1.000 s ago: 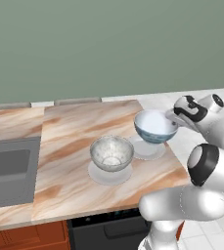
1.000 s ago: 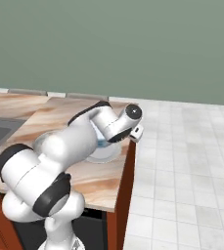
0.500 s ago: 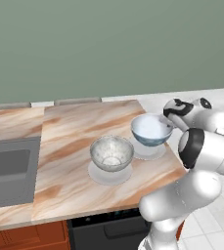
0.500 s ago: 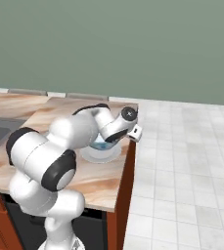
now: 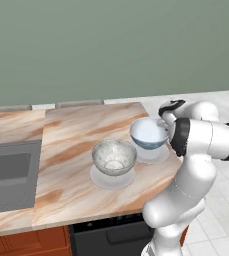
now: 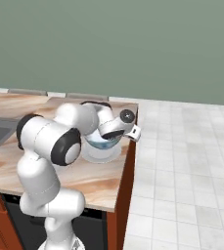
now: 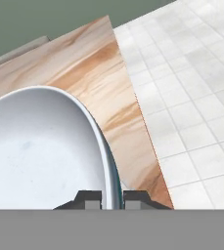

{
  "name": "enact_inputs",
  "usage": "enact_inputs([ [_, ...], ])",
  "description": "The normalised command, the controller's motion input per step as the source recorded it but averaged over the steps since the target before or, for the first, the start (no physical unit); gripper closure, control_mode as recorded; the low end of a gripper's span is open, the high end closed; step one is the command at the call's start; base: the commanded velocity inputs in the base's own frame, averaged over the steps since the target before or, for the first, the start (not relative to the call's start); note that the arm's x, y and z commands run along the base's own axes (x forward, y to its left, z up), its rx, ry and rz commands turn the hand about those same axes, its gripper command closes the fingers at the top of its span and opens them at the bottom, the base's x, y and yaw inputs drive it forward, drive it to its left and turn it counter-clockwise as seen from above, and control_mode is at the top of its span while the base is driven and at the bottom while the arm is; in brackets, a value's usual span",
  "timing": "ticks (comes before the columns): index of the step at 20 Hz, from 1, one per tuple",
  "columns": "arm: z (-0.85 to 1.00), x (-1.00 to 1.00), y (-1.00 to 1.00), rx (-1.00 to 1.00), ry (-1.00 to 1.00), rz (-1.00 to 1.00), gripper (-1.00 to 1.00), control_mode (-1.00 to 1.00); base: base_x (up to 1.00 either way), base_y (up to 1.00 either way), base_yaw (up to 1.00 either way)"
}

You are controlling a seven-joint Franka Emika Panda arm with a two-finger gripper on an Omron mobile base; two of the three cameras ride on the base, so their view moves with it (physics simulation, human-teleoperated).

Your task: Move the bowls from the cabinet to the plates on the dining table.

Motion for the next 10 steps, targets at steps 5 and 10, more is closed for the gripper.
enact_inputs([
  [5,-0.27,0.28,0.0,0.0,0.0,0.0,1.0,-1.0,0.0,0.0,0.0],
  [10,-0.21,0.24,0.0,0.0,0.0,0.0,1.0,-1.0,0.0,0.0,0.0],
])
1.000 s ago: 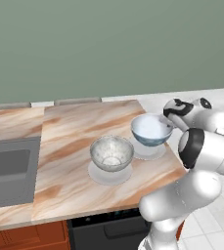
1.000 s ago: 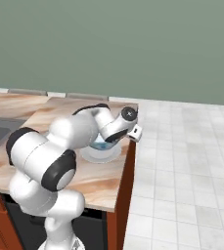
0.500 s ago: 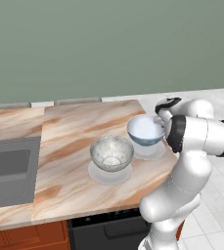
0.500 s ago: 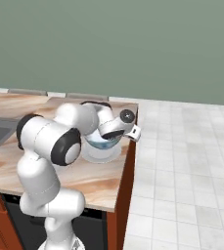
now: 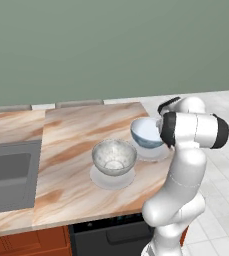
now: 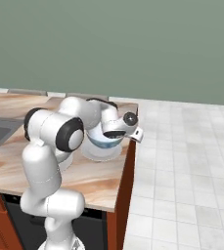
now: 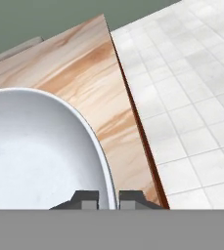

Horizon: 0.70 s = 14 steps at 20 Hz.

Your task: Move the bowls from the cabinet to the plates on the dining table.

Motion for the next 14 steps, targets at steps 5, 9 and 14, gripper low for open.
enact_inputs([
  [5,-0.02,0.02,0.0,0.0,0.0,0.0,1.0,-1.0,0.0,0.0,0.0],
  [9,0.09,0.0,0.02,0.0,0.01,0.0,1.0,-1.0,0.0,0.0,0.0],
  [14,0.44,0.04,0.07,-0.03,0.09,0.0,1.0,-1.0,0.0,0.0,0.0],
])
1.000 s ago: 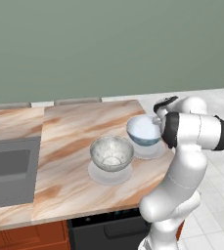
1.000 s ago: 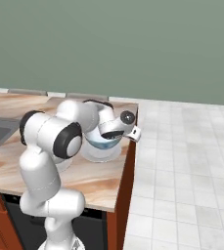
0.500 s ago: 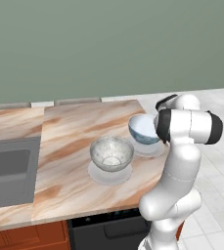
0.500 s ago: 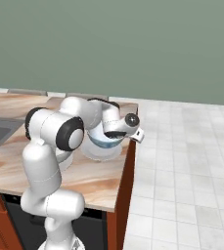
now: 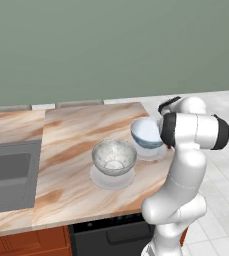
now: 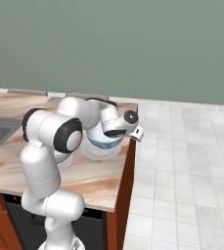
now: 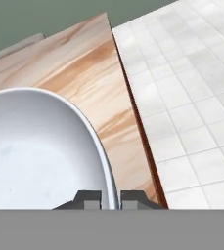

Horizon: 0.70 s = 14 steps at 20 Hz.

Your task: Move the bowls from the cabinet to the plates on the dining table.

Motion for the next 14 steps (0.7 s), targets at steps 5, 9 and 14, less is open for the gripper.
enact_inputs([
  [5,0.32,0.04,0.04,-0.04,0.09,0.0,1.0,-1.0,0.0,0.0,0.0],
  [9,0.0,0.0,0.0,0.01,0.0,0.0,1.0,-1.0,0.0,0.0,0.0],
  [14,0.0,-0.14,0.03,0.07,0.04,0.0,1.0,-1.0,0.0,0.0,0.0],
])
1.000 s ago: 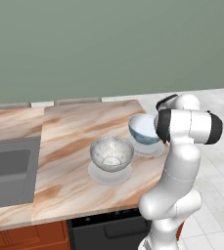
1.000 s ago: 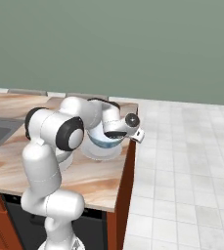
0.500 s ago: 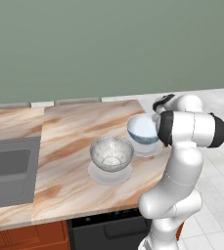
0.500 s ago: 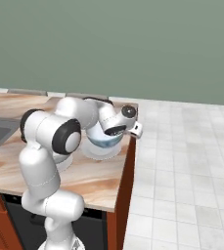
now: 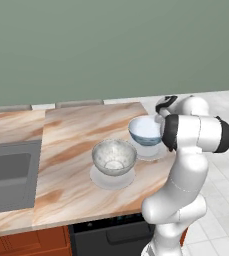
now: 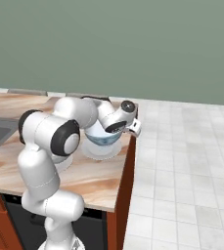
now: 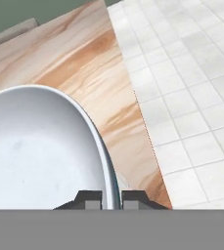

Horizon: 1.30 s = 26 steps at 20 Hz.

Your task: Move the bowls from the cabinet to the plates on the dining table.

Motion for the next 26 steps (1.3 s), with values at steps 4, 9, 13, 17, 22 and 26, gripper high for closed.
enact_inputs([
  [4,-0.02,-0.21,0.03,0.1,0.03,0.0,1.0,-1.0,0.0,0.0,0.0],
  [9,0.0,-0.02,0.0,0.02,0.0,0.0,1.0,-1.0,0.0,0.0,0.0],
  [13,-0.08,0.0,0.0,0.0,0.0,0.0,1.0,-1.0,0.0,0.0,0.0],
  [17,-0.22,0.0,0.01,-0.02,0.0,0.0,1.0,-1.0,0.0,0.0,0.0],
  [22,-0.16,0.0,0.02,0.0,0.0,0.0,1.0,-1.0,0.0,0.0,0.0],
  [26,-0.02,0.0,0.0,0.02,0.0,0.0,1.0,-1.0,0.0,0.0,0.0],
])
